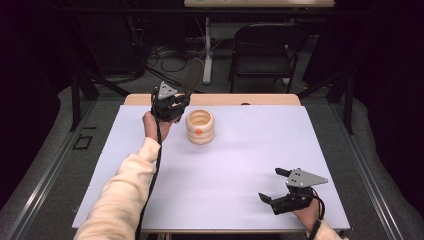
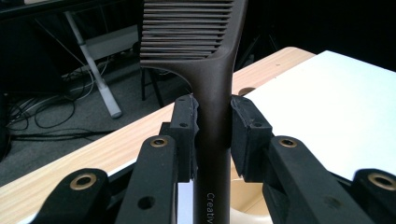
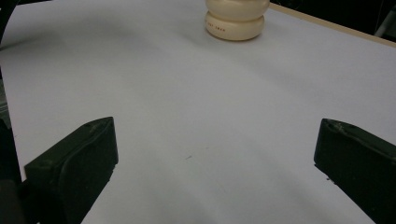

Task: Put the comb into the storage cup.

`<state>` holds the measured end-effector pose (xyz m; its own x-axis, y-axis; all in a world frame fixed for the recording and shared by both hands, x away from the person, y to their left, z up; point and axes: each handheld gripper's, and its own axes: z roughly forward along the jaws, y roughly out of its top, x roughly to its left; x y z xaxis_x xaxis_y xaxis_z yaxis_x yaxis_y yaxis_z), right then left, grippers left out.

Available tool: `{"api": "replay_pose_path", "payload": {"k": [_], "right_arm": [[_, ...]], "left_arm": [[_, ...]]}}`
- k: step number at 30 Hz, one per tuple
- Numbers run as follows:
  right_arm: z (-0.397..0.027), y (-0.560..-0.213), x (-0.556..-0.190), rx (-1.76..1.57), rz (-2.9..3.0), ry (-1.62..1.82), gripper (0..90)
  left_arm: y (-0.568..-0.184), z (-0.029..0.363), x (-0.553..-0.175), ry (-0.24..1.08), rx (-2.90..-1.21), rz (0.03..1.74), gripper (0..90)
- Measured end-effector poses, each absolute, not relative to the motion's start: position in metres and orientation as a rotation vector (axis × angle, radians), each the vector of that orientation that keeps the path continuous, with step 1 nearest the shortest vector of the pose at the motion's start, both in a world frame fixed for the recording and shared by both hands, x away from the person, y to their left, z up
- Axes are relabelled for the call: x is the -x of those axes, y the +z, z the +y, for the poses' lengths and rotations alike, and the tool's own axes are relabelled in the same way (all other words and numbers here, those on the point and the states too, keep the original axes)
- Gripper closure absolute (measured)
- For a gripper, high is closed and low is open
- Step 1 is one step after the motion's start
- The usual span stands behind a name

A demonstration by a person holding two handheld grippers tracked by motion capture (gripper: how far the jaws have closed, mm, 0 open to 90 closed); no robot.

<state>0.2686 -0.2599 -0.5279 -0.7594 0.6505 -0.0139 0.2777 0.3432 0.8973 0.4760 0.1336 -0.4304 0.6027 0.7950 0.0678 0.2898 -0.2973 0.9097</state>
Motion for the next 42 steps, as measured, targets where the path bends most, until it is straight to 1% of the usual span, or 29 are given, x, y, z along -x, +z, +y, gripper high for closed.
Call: {"api": "replay_pose_path", "payload": {"k": [42], "right_arm": [[-0.260,-0.528,-0.268,-0.816,2.240,1.393,0.0]], "left_arm": [[-0.423,0.109,-0.484,0.647,-1.849,0.828,72.3]]}}
